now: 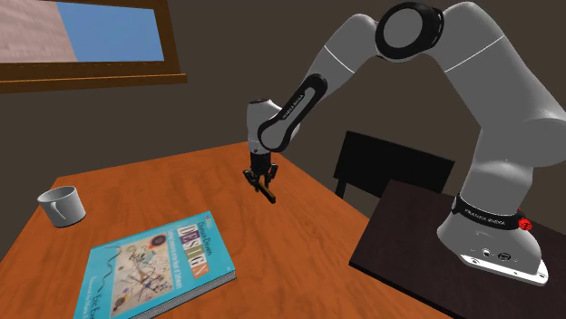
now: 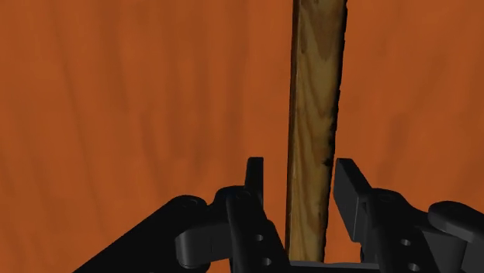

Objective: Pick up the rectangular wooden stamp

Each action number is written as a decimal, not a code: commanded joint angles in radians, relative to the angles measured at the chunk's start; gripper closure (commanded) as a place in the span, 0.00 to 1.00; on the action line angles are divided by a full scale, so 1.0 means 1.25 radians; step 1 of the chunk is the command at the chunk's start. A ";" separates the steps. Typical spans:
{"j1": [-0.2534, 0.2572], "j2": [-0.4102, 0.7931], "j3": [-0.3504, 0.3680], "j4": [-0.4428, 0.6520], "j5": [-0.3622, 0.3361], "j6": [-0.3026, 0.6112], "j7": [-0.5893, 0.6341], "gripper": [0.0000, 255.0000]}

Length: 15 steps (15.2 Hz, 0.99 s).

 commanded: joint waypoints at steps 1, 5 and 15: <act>0.001 0.006 0.002 0.001 0.000 0.007 0.000 1.00; -0.001 0.004 0.002 0.000 0.001 0.006 -0.002 1.00; -0.007 -0.069 0.014 -0.018 0.013 -0.050 -0.009 1.00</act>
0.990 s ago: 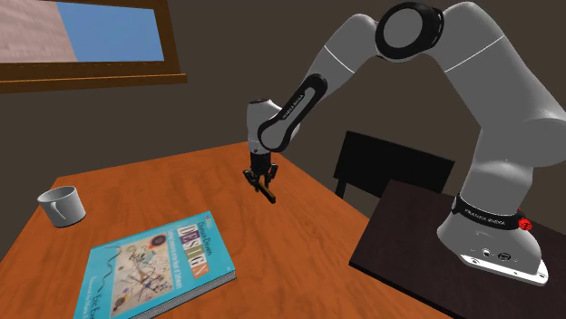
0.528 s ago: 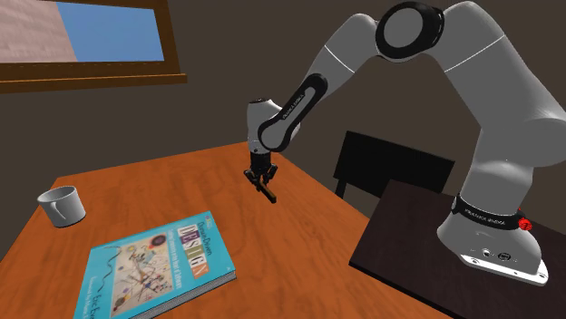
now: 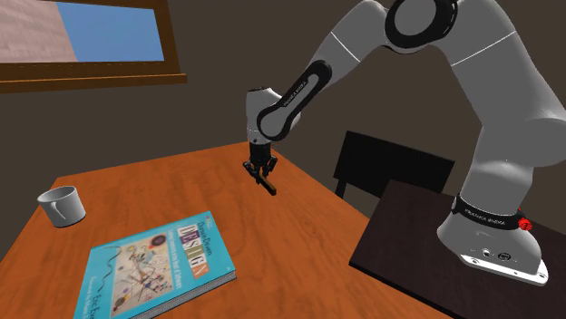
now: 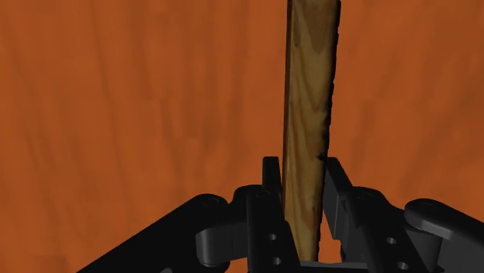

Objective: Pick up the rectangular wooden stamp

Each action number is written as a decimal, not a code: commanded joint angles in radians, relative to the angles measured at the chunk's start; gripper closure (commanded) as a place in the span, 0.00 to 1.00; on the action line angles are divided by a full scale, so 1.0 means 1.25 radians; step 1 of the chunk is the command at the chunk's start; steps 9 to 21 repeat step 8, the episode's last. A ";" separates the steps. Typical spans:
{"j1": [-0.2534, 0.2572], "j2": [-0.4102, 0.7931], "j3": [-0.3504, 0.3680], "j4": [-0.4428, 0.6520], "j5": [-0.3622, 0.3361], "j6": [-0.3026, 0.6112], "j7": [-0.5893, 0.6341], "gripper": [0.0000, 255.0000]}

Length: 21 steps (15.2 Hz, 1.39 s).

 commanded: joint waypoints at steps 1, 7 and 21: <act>-0.002 -0.013 0.002 0.002 0.003 -0.015 -0.003 1.00; -0.007 -0.052 0.009 0.000 0.011 -0.052 -0.009 1.00; -0.007 -0.052 0.009 0.000 0.011 -0.052 -0.009 1.00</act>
